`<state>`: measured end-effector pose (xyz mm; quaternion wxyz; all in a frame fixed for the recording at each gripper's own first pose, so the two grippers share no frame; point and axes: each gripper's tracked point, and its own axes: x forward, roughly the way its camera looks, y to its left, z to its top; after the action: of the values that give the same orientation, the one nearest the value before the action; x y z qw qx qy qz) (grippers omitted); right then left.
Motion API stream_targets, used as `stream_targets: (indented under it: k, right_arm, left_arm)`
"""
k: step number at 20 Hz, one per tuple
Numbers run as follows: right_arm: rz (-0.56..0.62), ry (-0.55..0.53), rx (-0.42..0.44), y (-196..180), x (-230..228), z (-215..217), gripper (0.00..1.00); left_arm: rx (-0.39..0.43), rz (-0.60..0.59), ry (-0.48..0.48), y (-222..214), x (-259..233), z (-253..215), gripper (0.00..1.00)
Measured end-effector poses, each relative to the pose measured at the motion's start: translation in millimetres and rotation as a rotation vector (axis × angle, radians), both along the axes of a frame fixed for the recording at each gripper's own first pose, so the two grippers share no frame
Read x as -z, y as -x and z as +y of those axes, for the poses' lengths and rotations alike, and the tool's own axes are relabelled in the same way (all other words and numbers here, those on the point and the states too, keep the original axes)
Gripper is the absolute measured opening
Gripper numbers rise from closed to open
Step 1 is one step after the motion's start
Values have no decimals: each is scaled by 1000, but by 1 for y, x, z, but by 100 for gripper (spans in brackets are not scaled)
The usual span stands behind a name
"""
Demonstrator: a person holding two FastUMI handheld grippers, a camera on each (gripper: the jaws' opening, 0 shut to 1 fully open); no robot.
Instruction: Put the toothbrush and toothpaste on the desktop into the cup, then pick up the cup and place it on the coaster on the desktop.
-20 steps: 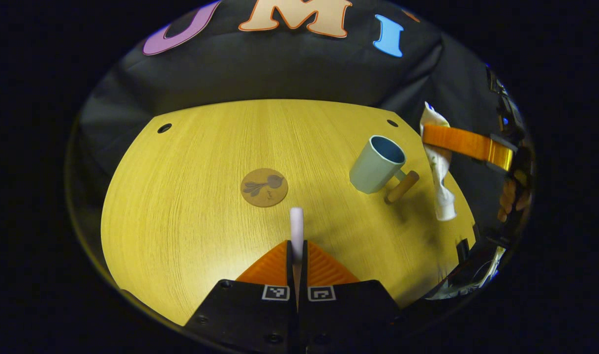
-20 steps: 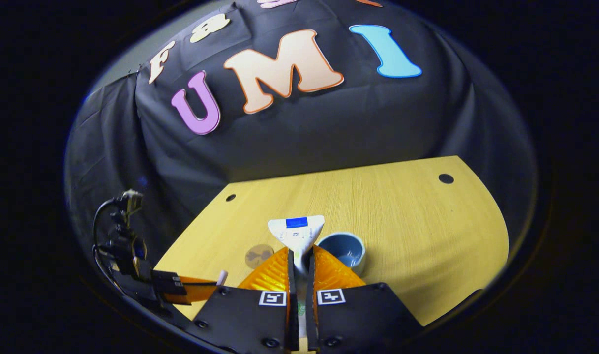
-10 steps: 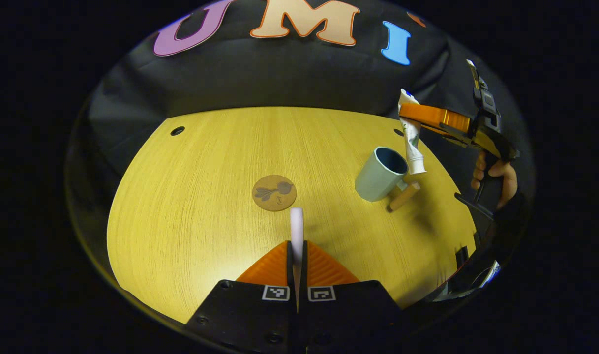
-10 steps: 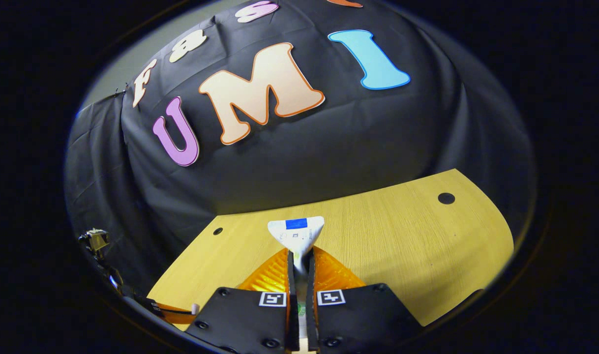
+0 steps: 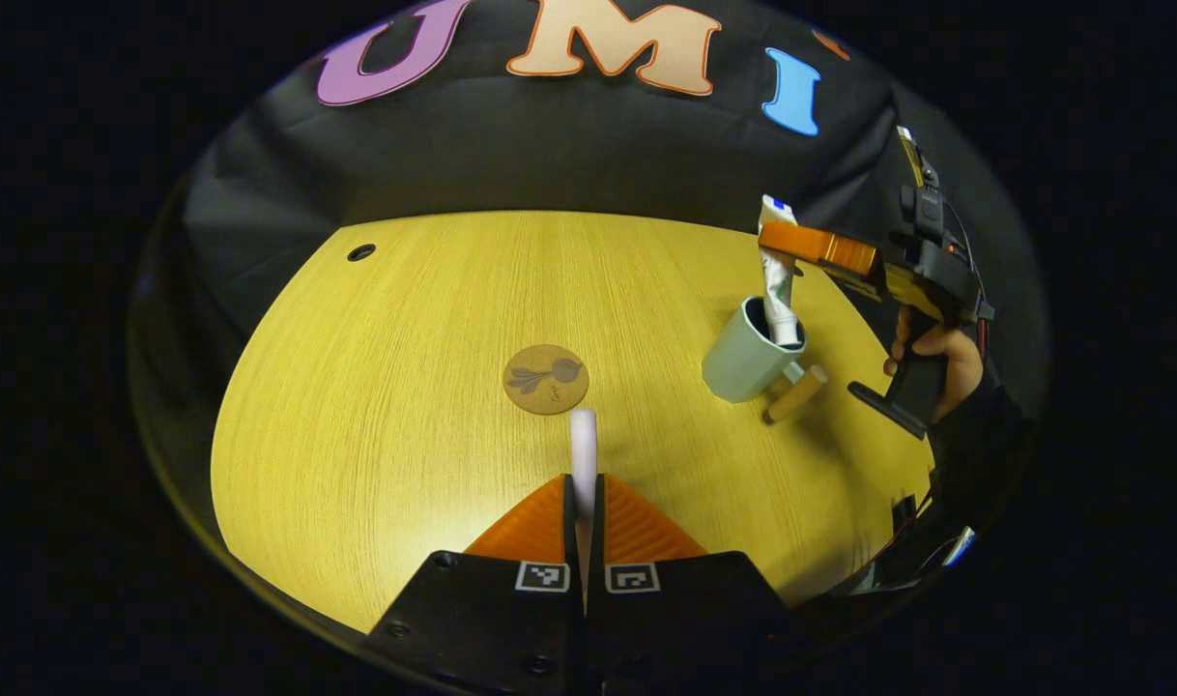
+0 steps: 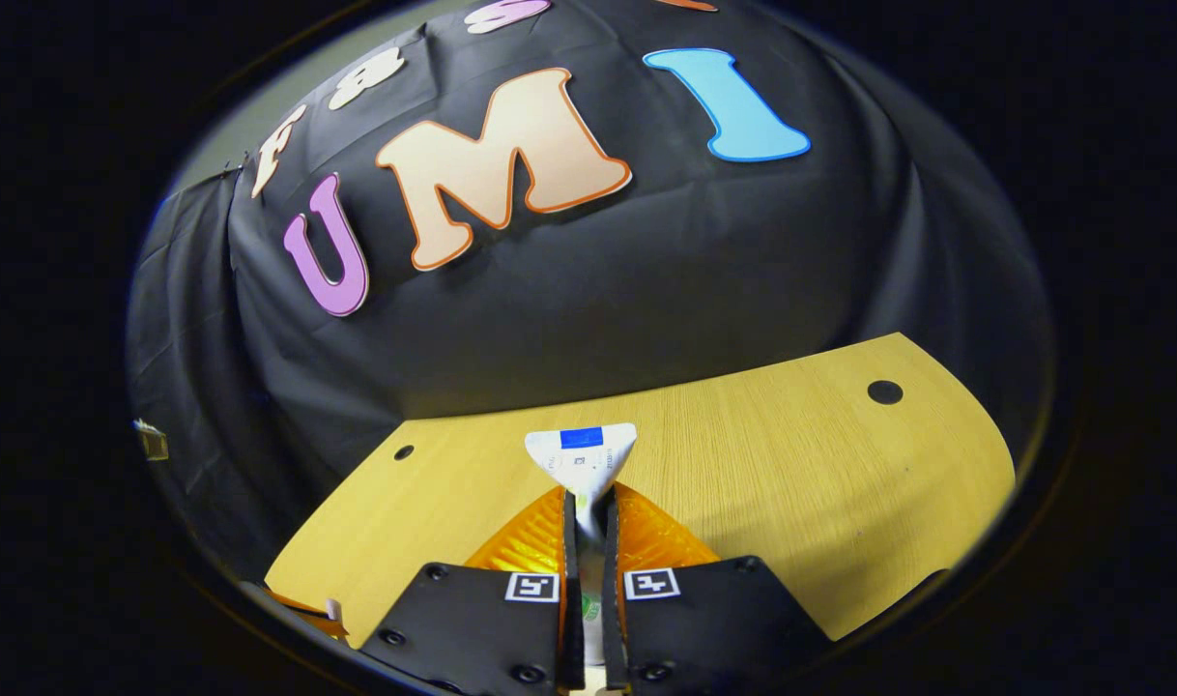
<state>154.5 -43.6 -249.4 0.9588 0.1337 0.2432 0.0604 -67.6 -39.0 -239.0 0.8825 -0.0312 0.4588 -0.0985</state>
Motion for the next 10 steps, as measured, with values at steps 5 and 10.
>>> stream_targets:
  k: [5, 10]
  right_arm:
    - [26, -3, -9, 11, 6, 2, 16]
    - [-18, -8, -9, 39, -17, -5, 100]
  left_arm:
    - [5, -12, -5, -17, -12, -4, 0]
    - [41, -59, 9, -74, -7, -23, 0]
